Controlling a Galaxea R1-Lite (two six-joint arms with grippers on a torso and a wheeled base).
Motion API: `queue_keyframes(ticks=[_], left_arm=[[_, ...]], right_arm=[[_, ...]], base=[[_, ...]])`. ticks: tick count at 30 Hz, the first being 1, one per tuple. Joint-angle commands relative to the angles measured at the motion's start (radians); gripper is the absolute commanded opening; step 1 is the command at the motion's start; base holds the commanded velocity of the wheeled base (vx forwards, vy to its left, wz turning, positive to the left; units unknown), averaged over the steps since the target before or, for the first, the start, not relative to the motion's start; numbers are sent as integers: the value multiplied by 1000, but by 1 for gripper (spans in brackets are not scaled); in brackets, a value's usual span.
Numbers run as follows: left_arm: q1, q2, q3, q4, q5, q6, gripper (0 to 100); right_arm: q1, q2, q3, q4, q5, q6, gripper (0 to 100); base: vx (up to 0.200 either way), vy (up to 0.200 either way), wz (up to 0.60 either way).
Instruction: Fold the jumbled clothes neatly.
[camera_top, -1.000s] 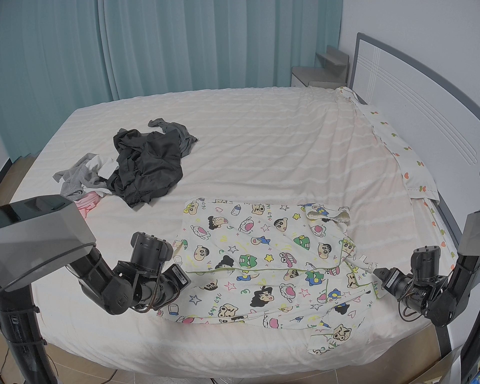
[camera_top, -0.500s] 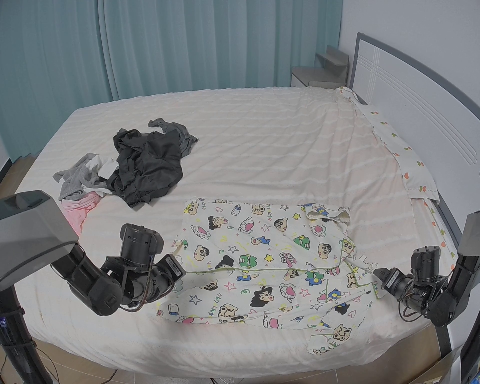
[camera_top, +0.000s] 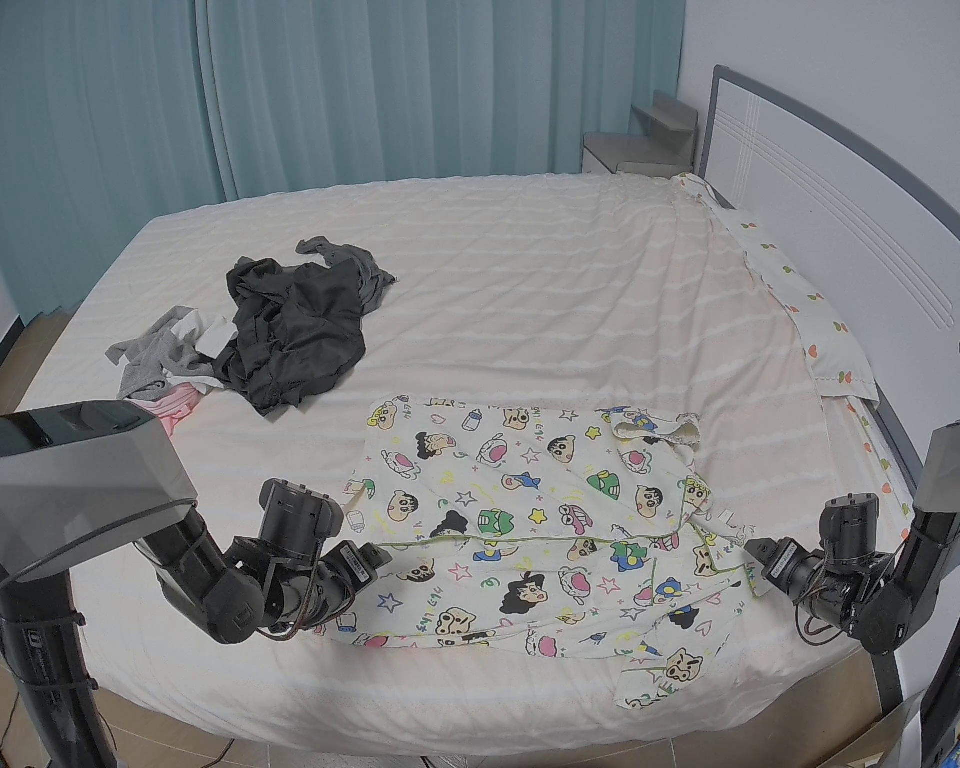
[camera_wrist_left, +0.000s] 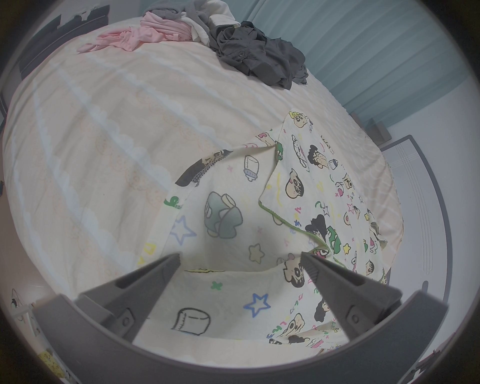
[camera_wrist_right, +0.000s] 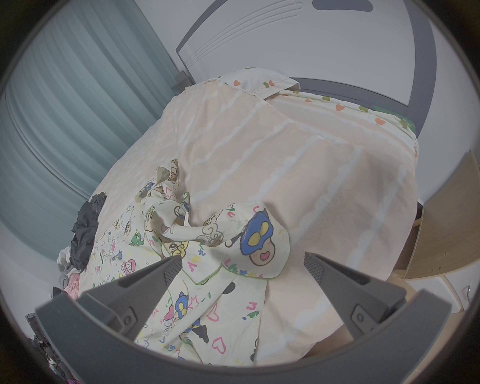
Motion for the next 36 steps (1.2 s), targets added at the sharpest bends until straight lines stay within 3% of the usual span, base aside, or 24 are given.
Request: queue_keyframes(ticks=[1,15,19,20,36], left_arm=[[-1,12,-3,-13,-3,0,100],[-17,31,37,-32,-41,-3,100],[-30,34,23,-33,-48,-43,100],[-29,34,23,-33,-48,-45,0],[-18,-25,54,-84,-2,-36,0]], right_arm=[[1,2,0,0,0,-1,100],[4,4,-6,0,0,1,100],[6,2,-5,0,0,-1,100],[6,2,-5,0,0,-1,100],[6,-5,-5,0,-1,-2,100]], base=[[0,0,0],[0,0,0],[0,0,0],[0,0,0],[0,0,0]])
